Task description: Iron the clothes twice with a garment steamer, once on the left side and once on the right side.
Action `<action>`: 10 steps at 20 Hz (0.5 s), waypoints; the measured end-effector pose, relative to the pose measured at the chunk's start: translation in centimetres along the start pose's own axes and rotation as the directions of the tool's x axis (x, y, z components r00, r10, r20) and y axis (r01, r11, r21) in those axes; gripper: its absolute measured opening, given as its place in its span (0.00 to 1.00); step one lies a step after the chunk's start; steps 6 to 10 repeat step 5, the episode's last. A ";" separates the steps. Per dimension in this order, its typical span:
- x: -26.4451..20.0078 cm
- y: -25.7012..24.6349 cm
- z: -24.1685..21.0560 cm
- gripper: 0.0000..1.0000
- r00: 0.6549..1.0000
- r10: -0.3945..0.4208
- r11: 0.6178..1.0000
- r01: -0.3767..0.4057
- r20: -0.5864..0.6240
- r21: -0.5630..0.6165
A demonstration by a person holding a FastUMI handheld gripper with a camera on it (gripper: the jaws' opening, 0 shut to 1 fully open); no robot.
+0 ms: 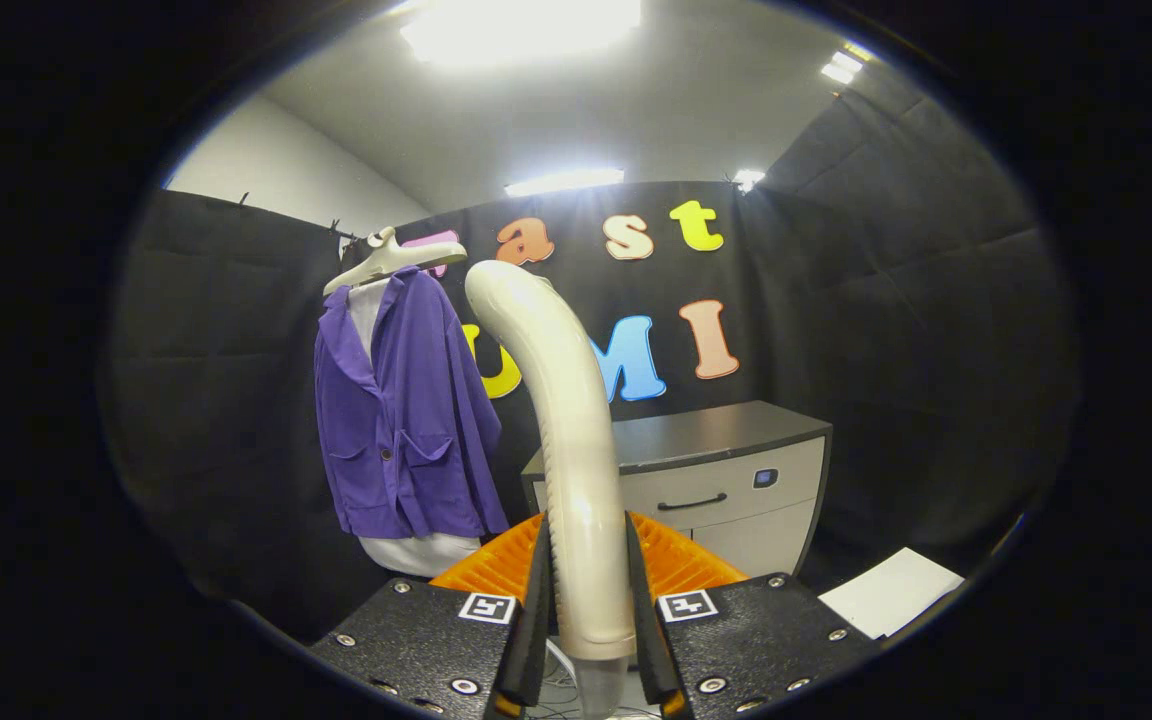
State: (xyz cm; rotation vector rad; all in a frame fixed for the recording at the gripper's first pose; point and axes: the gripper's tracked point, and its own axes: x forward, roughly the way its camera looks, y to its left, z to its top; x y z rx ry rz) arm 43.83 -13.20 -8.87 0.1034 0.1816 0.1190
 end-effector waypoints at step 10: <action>0.0 -0.4 0.2 0.37 1.000 0.004 1.000 -0.004 0.008 0.012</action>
